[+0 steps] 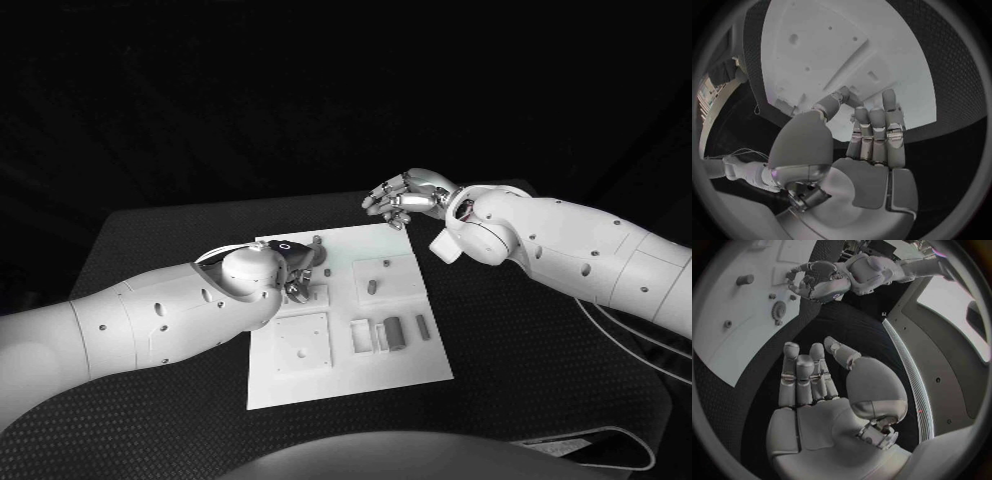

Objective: Assemble the parts on the task board

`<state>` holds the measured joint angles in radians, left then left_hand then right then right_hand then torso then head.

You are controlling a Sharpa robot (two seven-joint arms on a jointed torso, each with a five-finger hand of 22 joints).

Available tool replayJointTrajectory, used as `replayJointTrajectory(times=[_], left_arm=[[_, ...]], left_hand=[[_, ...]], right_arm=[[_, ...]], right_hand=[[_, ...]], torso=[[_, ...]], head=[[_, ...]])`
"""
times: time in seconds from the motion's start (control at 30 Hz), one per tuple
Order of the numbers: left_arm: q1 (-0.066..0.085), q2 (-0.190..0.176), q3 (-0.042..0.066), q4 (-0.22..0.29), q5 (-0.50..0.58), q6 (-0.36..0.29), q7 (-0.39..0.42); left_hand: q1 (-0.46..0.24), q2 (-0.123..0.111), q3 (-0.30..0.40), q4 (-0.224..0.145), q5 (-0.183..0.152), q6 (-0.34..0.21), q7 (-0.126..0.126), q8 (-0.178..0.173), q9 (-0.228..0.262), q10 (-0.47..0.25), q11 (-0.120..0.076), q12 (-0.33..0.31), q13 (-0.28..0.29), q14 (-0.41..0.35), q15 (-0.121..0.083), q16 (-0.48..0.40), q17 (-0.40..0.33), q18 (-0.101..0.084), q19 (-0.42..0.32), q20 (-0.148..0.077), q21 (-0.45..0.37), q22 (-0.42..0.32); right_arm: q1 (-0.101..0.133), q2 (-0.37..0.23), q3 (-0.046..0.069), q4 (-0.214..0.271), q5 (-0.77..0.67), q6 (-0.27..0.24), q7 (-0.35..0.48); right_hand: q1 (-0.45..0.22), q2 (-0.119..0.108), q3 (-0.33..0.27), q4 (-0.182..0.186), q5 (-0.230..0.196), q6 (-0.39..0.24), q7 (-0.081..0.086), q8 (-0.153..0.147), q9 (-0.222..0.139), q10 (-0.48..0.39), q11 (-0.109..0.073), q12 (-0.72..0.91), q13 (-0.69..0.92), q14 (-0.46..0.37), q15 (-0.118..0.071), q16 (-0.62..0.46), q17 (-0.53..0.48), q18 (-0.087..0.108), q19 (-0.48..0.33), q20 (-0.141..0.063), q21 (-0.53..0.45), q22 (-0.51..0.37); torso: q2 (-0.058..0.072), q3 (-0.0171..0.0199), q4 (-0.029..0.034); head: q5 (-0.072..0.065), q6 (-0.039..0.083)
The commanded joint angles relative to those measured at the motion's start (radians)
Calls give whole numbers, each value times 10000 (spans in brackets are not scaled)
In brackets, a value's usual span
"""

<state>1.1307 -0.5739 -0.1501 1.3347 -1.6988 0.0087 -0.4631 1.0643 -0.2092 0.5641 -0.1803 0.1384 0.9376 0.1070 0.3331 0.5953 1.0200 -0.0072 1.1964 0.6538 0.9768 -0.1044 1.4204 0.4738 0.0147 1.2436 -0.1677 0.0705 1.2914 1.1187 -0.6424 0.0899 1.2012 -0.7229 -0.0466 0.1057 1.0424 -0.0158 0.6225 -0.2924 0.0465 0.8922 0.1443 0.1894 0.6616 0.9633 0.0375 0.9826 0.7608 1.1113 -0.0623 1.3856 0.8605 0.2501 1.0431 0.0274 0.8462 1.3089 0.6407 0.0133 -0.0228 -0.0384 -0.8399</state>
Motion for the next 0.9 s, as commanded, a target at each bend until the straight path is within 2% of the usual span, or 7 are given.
replayJointTrajectory(times=[0.03, 0.4, 0.9], left_arm=[[5, 6, 1, 18, -41, -7, 96], [4, 20, 0, -7, -11, -61, 137], [2, 48, -9, 2, 0, -145, 127]], left_hand=[[61, -19, 20, 59, -46, 0, 31, 4, 11, -3, 56, -6, 15, -29, 7, -56, 12, -147, -84, 13, -39, -11], [40, -37, -4, 69, -52, -11, 35, 1, 17, -12, 60, -5, 19, -35, 10, -58, 15, -147, -92, 22, -40, -15], [9, -77, -43, 94, -48, -73, 53, -27, 22, -35, 77, -4, 26, -49, 23, -64, 22, -147, -104, 24, -40, -24]], right_arm=[[-4, -2, 3, 21, -62, 136, 61], [-4, 2, 3, 3, -61, 134, 67], [-4, 9, 3, 0, -61, 133, 65]], right_hand=[[-93, 17, -38, 26, 37, -22, 79, -67, -10, -34, 30, 65, -15, 12, -56, -48, -15, 117, 58, -13, -44, 117], [-99, 14, -39, 27, 37, -23, 80, -68, -10, -35, 30, 66, -17, 12, -56, -48, -16, 117, 58, -12, -45, 117], [-110, 0, -41, 26, 37, -25, 81, -70, -12, -39, 32, 66, -20, 11, -54, -48, -17, 117, 55, -11, -47, 118]], torso=[[-2, -3, 4], [2, -18, 9], [2, -10, 4]], head=[[-8, 6], [-17, 10], [-23, 12]])
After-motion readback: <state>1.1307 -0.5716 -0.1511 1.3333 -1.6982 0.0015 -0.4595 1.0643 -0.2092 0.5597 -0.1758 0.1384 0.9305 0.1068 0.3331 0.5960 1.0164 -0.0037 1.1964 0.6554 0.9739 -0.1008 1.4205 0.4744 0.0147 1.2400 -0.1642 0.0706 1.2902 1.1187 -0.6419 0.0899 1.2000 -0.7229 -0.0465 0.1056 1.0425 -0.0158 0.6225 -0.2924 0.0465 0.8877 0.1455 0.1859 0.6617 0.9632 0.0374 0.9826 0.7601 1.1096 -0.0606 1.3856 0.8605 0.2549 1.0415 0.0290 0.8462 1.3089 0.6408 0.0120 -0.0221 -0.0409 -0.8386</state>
